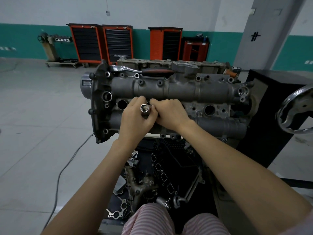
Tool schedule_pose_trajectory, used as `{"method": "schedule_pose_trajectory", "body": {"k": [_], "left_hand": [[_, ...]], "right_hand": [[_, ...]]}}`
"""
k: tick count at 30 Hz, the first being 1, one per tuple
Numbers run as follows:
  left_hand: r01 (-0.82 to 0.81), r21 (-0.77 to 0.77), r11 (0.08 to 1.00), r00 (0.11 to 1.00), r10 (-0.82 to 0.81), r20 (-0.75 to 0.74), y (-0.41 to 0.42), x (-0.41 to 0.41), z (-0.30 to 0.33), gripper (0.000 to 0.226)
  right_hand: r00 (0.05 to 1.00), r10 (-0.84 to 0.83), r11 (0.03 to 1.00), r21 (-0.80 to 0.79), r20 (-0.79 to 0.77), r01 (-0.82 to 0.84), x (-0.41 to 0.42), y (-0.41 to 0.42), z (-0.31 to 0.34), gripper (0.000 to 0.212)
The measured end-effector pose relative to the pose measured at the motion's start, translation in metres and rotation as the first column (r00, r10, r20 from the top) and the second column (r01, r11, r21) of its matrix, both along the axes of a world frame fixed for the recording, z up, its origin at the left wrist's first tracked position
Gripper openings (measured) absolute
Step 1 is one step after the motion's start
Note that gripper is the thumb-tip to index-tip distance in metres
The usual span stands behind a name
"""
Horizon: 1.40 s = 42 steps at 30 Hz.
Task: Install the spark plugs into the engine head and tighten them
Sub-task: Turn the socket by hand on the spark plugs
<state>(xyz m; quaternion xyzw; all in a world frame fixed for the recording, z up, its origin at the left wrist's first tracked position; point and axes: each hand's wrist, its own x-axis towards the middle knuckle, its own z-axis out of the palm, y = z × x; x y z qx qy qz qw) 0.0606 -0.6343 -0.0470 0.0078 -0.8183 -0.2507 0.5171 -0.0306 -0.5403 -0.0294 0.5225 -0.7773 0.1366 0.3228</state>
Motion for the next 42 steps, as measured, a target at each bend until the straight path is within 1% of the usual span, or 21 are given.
{"method": "schedule_pose_trajectory", "body": {"k": [3, 6, 10, 15, 17, 20, 21, 24, 27, 29, 32, 34, 36, 38, 42], "left_hand": [[-0.04, 0.001, 0.999, 0.999, 0.04, 0.003, 0.0, -0.001, 0.002, 0.036], [-0.069, 0.04, 0.997, 0.998, 0.07, -0.011, 0.001, -0.004, 0.004, 0.042], [-0.065, 0.052, 0.997, 0.998, 0.066, -0.022, 0.002, -0.005, 0.002, 0.042], [-0.088, 0.061, 0.994, 0.996, 0.089, -0.018, 0.004, -0.003, -0.002, 0.045], [-0.065, 0.052, 0.997, 0.997, 0.066, -0.028, 0.004, -0.002, -0.003, 0.043], [-0.036, 0.044, 0.998, 0.999, 0.037, -0.025, 0.002, -0.001, -0.004, 0.036], [-0.032, 0.042, 0.999, 0.999, 0.033, -0.019, 0.002, -0.001, -0.005, 0.034], [-0.028, 0.069, 0.997, 1.0, 0.027, 0.007, 0.001, 0.0, -0.007, 0.027], [-0.018, 0.109, 0.994, 1.0, 0.016, 0.024, 0.002, 0.0, -0.007, 0.024], [-0.027, 0.107, 0.994, 0.999, 0.025, 0.024, 0.002, -0.001, -0.006, 0.029], [-0.058, 0.122, 0.991, 0.998, 0.055, 0.028, 0.003, -0.002, -0.004, 0.044], [-0.071, 0.106, 0.992, 0.997, 0.069, 0.026, 0.004, -0.003, -0.005, 0.046], [-0.062, 0.057, 0.996, 0.998, 0.061, 0.012, 0.003, -0.003, -0.006, 0.04], [-0.04, 0.023, 0.999, 0.999, 0.039, 0.011, 0.001, -0.001, -0.008, 0.032], [-0.012, 0.077, 0.997, 0.999, 0.01, 0.033, 0.0, -0.001, -0.009, 0.028]], "right_hand": [[0.999, -0.026, 1.0, 0.013, 0.028, 0.026, 0.001, 0.001, 0.002, 0.015], [0.998, -0.06, 0.998, 0.029, 0.004, 0.06, 0.0, -0.001, 0.003, 0.022], [0.999, 0.003, 0.996, -0.085, 0.042, 0.0, 0.006, 0.0, 0.003, 0.02], [1.0, -0.018, 0.999, -0.036, 0.02, 0.019, 0.003, -0.001, 0.002, 0.016], [0.999, -0.02, 0.999, -0.024, 0.031, 0.021, 0.001, -0.003, 0.001, 0.018], [0.999, 0.008, 1.0, -0.014, 0.046, -0.007, -0.001, -0.004, 0.0, 0.026], [0.999, 0.009, 1.0, -0.016, 0.038, -0.009, 0.0, -0.004, 0.001, 0.026], [1.0, 0.028, 0.997, -0.065, -0.013, -0.029, 0.003, -0.003, 0.002, 0.015], [0.999, 0.047, 0.994, -0.104, -0.002, -0.047, 0.004, 0.0, 0.003, 0.012], [0.999, 0.041, 0.992, -0.117, 0.005, -0.04, 0.004, 0.0, 0.002, 0.011], [0.999, 0.033, 0.991, -0.131, -0.004, -0.033, 0.007, 0.0, 0.003, 0.023], [0.999, 0.036, 0.99, -0.132, -0.017, -0.038, 0.006, 0.0, 0.003, 0.018], [1.0, 0.008, 0.996, -0.089, 0.016, -0.006, 0.003, 0.0, 0.003, 0.014], [0.998, -0.017, 0.999, -0.027, 0.064, 0.019, 0.0, -0.002, 0.001, 0.019], [0.998, 0.017, 1.0, 0.007, 0.064, -0.017, 0.001, -0.003, 0.002, 0.019]]}}
